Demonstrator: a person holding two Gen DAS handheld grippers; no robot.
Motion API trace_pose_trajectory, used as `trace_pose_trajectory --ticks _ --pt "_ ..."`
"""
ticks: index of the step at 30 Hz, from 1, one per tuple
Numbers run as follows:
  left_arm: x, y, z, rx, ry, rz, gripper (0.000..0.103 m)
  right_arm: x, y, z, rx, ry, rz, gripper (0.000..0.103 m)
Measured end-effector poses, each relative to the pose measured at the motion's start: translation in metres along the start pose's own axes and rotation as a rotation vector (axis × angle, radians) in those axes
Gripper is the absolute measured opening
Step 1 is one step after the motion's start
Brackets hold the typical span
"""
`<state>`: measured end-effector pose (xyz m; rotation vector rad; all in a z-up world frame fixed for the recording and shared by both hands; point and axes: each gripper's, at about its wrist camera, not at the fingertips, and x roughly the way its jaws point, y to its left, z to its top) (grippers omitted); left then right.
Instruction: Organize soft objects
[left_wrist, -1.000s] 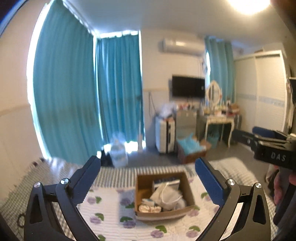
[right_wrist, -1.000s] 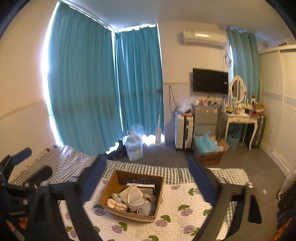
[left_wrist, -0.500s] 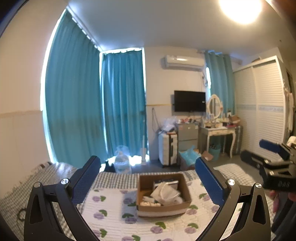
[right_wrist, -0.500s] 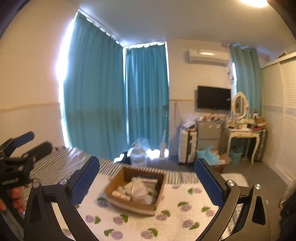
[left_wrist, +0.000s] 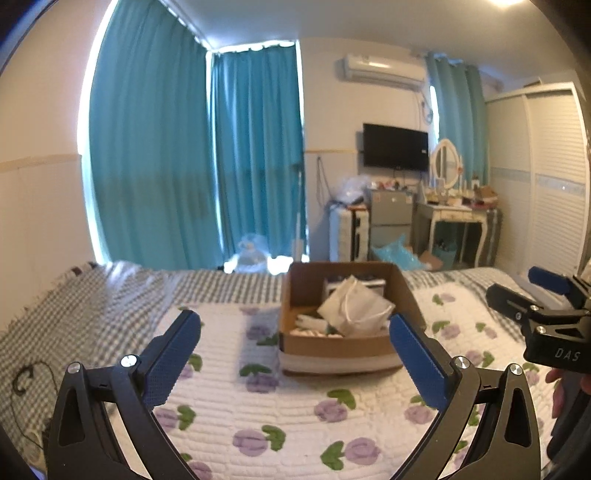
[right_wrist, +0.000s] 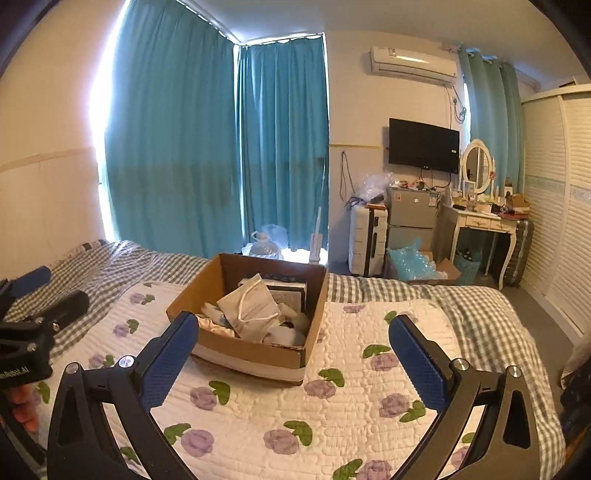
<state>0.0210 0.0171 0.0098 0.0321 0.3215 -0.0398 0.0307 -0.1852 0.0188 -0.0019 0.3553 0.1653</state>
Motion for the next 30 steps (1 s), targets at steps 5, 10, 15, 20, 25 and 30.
trace_pose_trajectory --ticks 5,10,15,20,25,30 --pt "0.004 -0.004 -0.005 0.007 0.016 -0.016 0.103 0.002 -0.001 -0.004 0.014 0.008 0.002 0.103" --pt "0.004 -0.004 -0.006 -0.002 0.032 -0.024 0.103 0.001 0.001 -0.004 0.007 0.016 0.003 0.103" --pt "0.006 0.001 -0.005 -0.014 0.038 -0.017 0.103 0.002 0.007 -0.004 -0.006 0.021 0.012 0.103" --pt "0.008 0.005 -0.005 -0.025 0.046 -0.014 0.103 0.003 0.010 -0.004 -0.012 0.023 0.019 0.103" --pt "0.009 0.005 -0.005 -0.017 0.051 -0.017 0.103 0.003 0.011 -0.004 -0.009 0.022 0.019 0.103" --pt "0.010 0.004 -0.005 -0.024 0.054 -0.020 0.103 0.003 0.011 -0.005 -0.012 0.024 0.018 0.103"
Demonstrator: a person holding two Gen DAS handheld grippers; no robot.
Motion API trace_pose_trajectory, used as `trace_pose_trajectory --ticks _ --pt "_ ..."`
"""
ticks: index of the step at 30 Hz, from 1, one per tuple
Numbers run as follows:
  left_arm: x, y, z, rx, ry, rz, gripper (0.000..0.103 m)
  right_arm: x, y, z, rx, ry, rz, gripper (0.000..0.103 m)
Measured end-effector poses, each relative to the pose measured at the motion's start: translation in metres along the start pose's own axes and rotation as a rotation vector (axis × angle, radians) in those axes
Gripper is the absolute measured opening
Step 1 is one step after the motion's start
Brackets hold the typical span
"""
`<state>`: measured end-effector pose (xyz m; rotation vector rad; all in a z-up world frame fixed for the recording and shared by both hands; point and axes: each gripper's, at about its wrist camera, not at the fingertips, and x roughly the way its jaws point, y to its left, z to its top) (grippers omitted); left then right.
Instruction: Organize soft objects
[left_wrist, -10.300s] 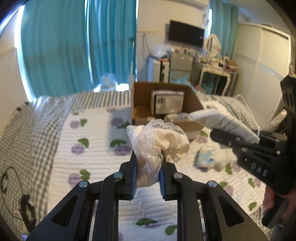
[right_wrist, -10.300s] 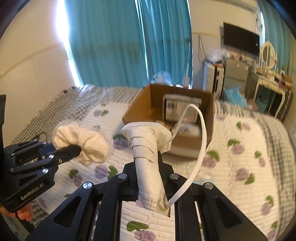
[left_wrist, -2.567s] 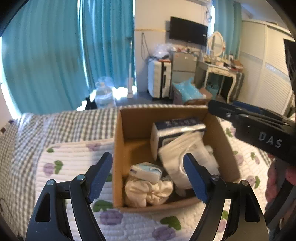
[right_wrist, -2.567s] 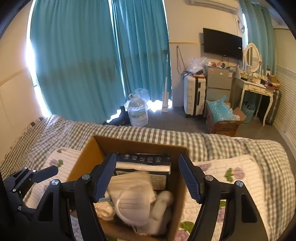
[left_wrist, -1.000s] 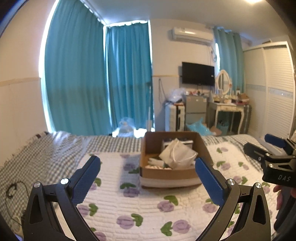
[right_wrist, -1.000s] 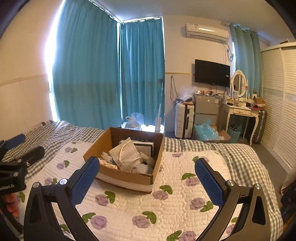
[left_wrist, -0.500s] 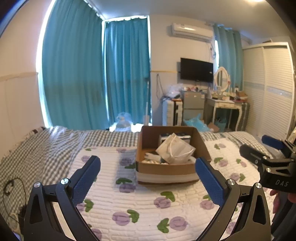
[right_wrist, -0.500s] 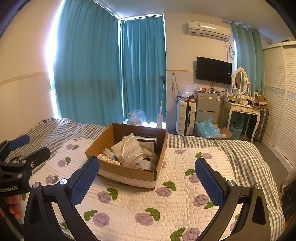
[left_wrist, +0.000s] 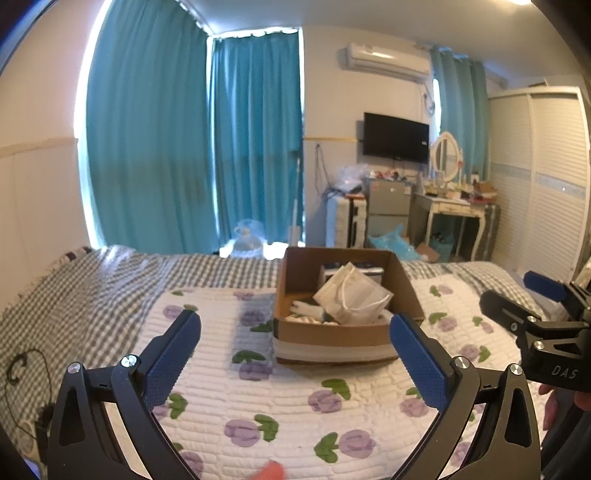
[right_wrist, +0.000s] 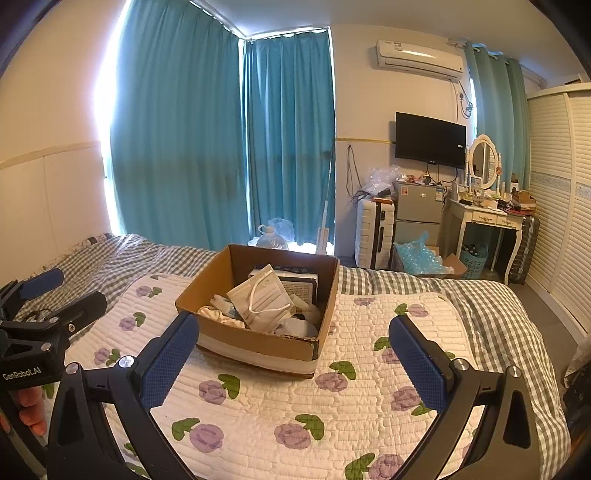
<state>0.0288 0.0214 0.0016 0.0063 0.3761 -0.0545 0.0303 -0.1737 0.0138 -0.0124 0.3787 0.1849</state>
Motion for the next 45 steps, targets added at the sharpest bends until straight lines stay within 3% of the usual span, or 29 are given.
trace_pose_trajectory --ticks 45 --pt "0.0007 0.0008 -0.0015 0.013 0.001 0.011 0.103 0.0043 0.0009 -0.0067 0.018 0.023 0.009 0.103"
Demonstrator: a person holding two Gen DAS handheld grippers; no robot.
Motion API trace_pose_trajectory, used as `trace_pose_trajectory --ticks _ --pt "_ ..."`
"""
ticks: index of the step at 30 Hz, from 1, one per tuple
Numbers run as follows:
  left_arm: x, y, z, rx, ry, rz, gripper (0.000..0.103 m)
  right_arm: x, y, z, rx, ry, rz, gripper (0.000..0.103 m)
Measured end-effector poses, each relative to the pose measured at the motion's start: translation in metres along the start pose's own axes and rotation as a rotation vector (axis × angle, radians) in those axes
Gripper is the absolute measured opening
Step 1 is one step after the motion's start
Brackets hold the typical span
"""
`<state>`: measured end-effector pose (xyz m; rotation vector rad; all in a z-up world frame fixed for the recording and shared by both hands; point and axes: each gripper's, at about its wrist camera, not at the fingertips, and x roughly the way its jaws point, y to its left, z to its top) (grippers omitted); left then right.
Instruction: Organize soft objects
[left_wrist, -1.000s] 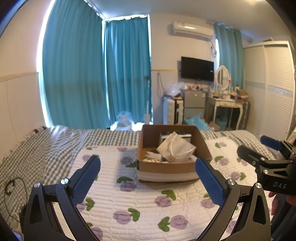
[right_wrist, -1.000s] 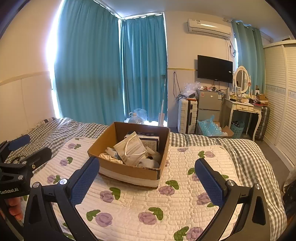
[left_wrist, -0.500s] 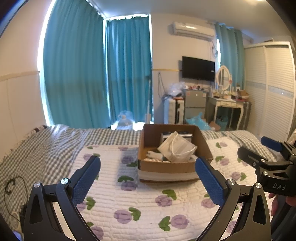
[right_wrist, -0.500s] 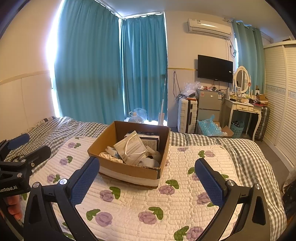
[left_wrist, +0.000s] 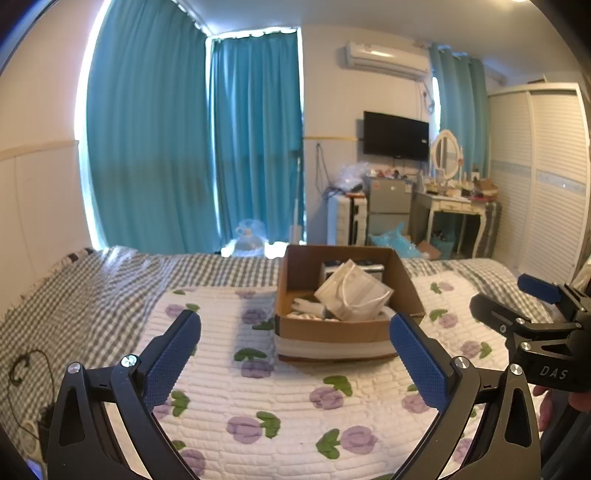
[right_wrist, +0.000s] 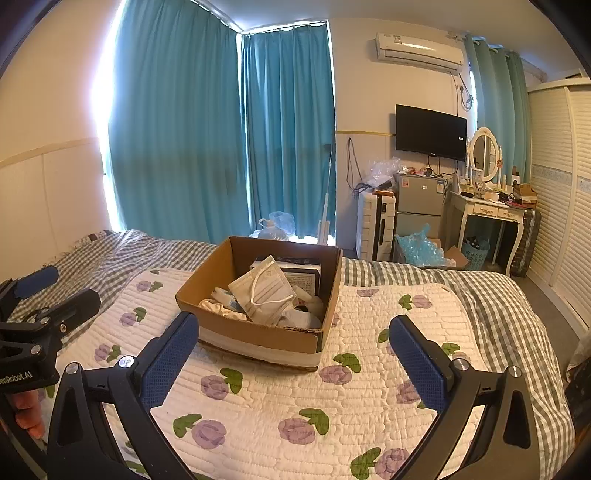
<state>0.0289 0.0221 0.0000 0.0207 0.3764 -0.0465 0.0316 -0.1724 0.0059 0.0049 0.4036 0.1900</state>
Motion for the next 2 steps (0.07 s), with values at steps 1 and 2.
trace_pose_trajectory --ticks 1,2 --pt "0.0004 0.0002 -0.0001 0.002 0.001 0.002 0.103 0.0002 0.0000 0.0002 0.000 0.001 0.000 0.103" --pt "0.0009 -0.0003 -0.0003 0.003 0.003 0.003 0.103 0.0001 -0.0001 0.0001 -0.001 0.001 -0.001 0.103"
